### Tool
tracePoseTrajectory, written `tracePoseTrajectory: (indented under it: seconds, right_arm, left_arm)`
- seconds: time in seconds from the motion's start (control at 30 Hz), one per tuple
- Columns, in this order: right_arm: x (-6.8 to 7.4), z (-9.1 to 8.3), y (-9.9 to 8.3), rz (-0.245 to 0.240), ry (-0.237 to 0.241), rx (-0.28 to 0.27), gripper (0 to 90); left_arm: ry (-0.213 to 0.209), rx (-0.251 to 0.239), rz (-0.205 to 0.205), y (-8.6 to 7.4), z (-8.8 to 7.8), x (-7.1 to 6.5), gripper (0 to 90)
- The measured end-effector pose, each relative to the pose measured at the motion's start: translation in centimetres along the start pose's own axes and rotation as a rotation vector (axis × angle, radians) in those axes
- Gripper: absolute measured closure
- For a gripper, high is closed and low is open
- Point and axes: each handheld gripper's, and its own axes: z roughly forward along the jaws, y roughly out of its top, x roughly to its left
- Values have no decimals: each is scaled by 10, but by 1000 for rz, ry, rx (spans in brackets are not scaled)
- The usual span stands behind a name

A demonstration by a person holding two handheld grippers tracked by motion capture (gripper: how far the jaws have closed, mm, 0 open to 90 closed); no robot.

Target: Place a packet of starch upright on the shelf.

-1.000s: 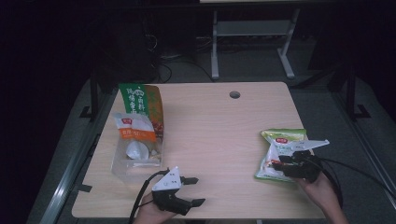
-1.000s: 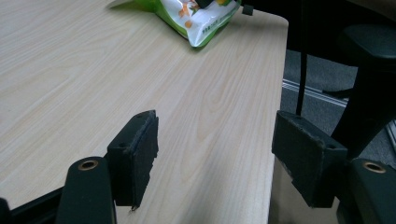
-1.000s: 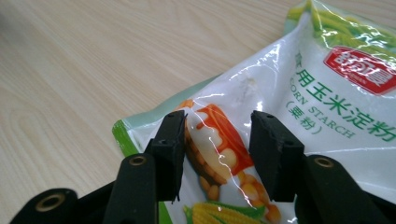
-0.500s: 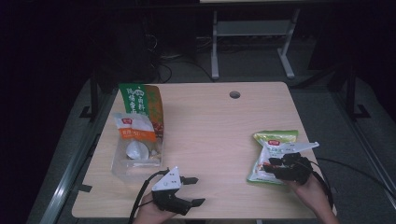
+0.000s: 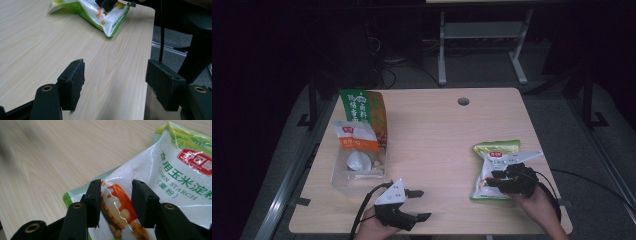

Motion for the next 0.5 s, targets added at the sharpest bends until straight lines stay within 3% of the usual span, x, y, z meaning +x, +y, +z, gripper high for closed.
tracePoseTrajectory:
  seconds: [0.1, 0.3, 0.5]
  right_arm:
    - [-3, -3, 2, 0, -21, -6, 553]
    - [-26, -21, 1, 38, -87, -24, 528]
    - [-42, -30, -6, 87, -111, -27, 508]
  left_arm:
    - [0, 0, 0, 0, 0, 0, 311]
    - [-1, -2, -5, 0, 0, 0, 311]
    - [-2, 2, -1, 0, 1, 0, 311]
